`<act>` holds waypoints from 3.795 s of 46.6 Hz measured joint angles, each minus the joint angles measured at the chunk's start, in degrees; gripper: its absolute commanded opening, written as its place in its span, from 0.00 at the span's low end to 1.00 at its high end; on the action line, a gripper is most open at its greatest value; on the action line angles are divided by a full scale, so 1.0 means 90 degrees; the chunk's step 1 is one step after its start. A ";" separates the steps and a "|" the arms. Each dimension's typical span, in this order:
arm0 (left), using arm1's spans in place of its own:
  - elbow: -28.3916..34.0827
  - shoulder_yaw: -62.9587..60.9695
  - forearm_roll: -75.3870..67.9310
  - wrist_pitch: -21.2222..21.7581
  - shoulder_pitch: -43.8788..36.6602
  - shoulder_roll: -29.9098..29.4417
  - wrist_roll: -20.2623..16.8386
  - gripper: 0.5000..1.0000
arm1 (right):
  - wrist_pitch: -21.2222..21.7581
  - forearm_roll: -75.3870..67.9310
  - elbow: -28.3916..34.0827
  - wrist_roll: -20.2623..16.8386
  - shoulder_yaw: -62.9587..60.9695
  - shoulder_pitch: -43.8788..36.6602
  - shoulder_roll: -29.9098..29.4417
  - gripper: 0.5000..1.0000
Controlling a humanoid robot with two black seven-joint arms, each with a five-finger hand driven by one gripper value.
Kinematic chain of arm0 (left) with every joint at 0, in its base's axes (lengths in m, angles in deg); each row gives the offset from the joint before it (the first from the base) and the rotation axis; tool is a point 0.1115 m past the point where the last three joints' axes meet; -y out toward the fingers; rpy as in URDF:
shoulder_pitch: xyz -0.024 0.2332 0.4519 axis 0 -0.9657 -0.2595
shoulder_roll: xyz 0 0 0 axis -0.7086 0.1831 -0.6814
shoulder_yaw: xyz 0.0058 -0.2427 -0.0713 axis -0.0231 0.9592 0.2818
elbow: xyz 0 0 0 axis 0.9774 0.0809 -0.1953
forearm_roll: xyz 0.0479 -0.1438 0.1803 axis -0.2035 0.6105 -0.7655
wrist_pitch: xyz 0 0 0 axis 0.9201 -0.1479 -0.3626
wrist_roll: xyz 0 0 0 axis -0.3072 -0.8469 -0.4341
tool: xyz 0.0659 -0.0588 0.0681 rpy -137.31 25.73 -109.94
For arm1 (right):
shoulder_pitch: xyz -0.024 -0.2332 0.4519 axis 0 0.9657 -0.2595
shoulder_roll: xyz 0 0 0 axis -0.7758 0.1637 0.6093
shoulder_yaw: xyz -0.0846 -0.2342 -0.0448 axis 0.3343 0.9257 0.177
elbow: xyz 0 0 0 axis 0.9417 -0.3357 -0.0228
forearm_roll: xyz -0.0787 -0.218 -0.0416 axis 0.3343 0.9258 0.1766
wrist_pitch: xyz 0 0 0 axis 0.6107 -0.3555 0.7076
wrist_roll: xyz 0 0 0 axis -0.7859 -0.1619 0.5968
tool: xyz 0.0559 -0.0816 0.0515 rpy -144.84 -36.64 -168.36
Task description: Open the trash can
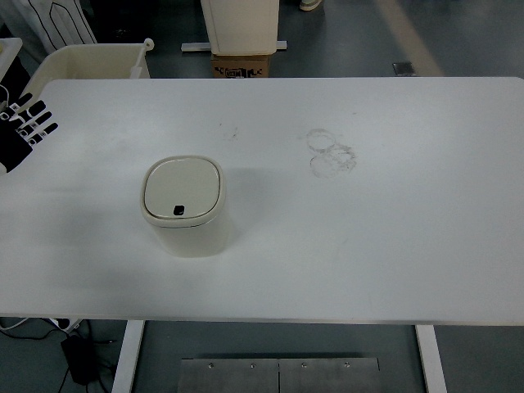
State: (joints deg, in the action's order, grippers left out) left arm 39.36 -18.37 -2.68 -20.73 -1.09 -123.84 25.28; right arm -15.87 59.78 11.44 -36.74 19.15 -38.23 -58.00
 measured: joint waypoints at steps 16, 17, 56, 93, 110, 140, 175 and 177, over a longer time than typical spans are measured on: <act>-0.3566 -0.0545 -0.0071 0.0972 0.0117 -0.1720 0.0227 1.00 | 0.0000 0.0000 0.0001 -0.0003 0.0002 -0.0002 -0.0001 0.98; -0.3646 -0.0619 -0.0074 0.0978 0.0184 -0.1809 0.0268 1.00 | 0.0000 0.0000 0.0001 -0.0001 0.0003 -0.0004 0.0000 0.98; -0.4661 -0.3097 -0.0920 0.0803 0.4088 -0.1738 0.1132 1.00 | -0.0001 -0.0001 0.0001 0.0001 0.0000 0.0000 0.0001 0.98; -0.5352 -0.4365 -0.2410 -0.0587 0.5285 -0.1300 0.1206 1.00 | 0.0000 -0.0001 0.0000 0.0000 0.0002 -0.0001 0.0000 0.98; -0.5712 -0.4985 -0.3210 -0.0808 0.5292 -0.1412 0.1259 1.00 | 0.0001 -0.0001 0.0004 0.0000 0.0001 0.0000 0.0000 0.98; -0.6094 -0.5307 -0.3591 -0.0805 0.5539 -0.1784 0.1549 1.00 | 0.0000 -0.0001 0.0001 0.0001 0.0002 -0.0001 0.0000 0.98; -0.6924 -0.5676 -0.3601 -0.0805 0.5528 -0.2218 0.1570 1.00 | 0.0000 0.0000 0.0000 0.0000 0.0002 -0.0002 0.0000 0.98; -0.6917 -0.5681 -0.3601 -0.0805 0.5520 -0.2197 0.1569 1.00 | 0.0000 -0.0001 0.0000 0.0000 0.0002 -0.0001 0.0000 0.98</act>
State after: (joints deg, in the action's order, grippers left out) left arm -22.90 -69.51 -35.08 -27.98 48.59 -143.61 39.39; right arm -15.87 59.77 11.44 -36.74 19.17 -38.24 -58.00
